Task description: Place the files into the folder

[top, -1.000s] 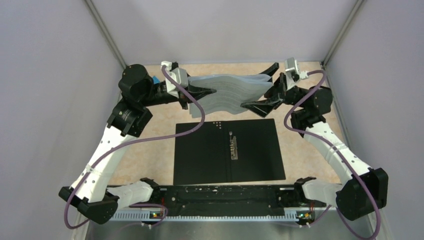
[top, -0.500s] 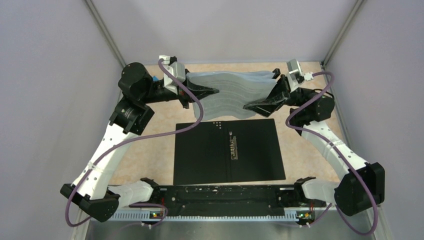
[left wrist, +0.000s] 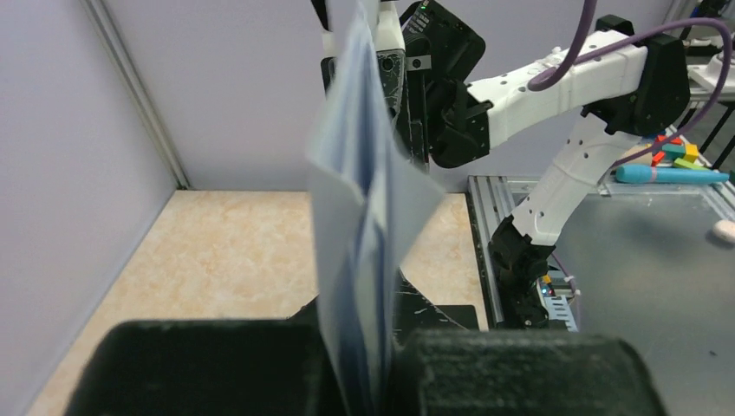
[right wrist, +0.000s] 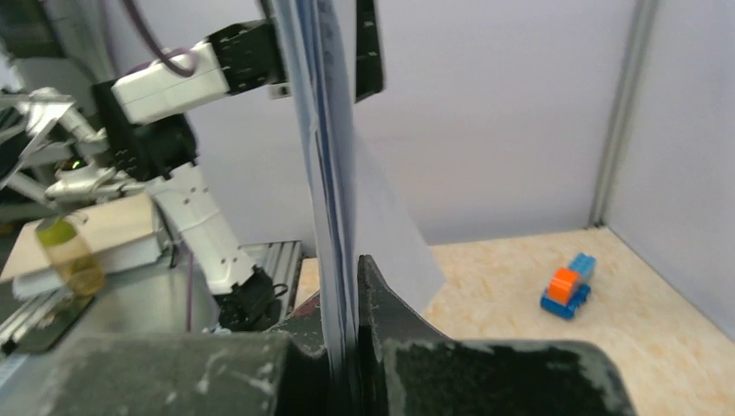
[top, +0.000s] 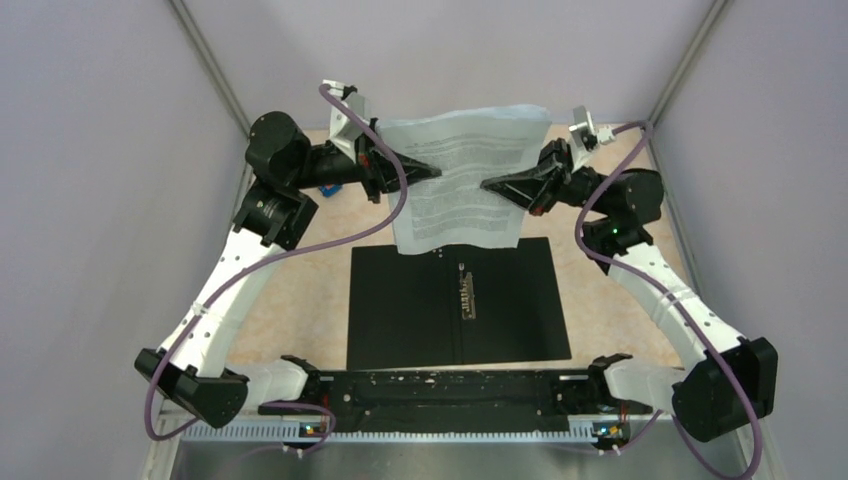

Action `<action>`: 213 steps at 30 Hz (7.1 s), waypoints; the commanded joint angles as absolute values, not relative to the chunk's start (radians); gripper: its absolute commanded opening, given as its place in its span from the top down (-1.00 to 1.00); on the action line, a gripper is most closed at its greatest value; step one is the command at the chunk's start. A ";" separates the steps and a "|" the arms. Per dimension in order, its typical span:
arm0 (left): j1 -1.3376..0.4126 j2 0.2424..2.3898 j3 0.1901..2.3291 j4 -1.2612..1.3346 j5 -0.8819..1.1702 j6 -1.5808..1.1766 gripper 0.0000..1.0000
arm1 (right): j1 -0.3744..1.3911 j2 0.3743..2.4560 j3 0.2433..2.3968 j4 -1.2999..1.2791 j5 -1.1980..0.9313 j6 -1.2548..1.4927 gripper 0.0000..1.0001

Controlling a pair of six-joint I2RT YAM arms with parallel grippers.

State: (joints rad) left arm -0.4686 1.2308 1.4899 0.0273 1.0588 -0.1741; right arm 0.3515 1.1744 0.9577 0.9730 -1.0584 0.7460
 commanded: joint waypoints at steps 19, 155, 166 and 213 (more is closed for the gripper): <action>-0.502 1.335 1.009 0.201 0.626 -0.558 0.35 | 0.370 1.111 0.923 -0.200 -0.606 0.583 1.00; -0.943 1.892 1.233 -0.288 -0.213 -0.648 0.46 | 0.476 1.201 0.723 -0.407 0.250 0.402 1.00; -0.900 1.805 1.122 -0.318 -0.246 -0.610 0.69 | 0.476 1.213 0.742 -0.362 0.106 0.398 1.00; -0.622 1.401 0.741 -0.385 -0.286 -0.838 -0.31 | 0.709 1.111 1.020 -0.200 -0.232 0.643 1.00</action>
State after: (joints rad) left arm -0.6209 1.4273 0.7887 -0.4080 -0.2317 -0.7509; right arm 0.7052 1.1305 1.0374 -0.3248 -0.2073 0.5652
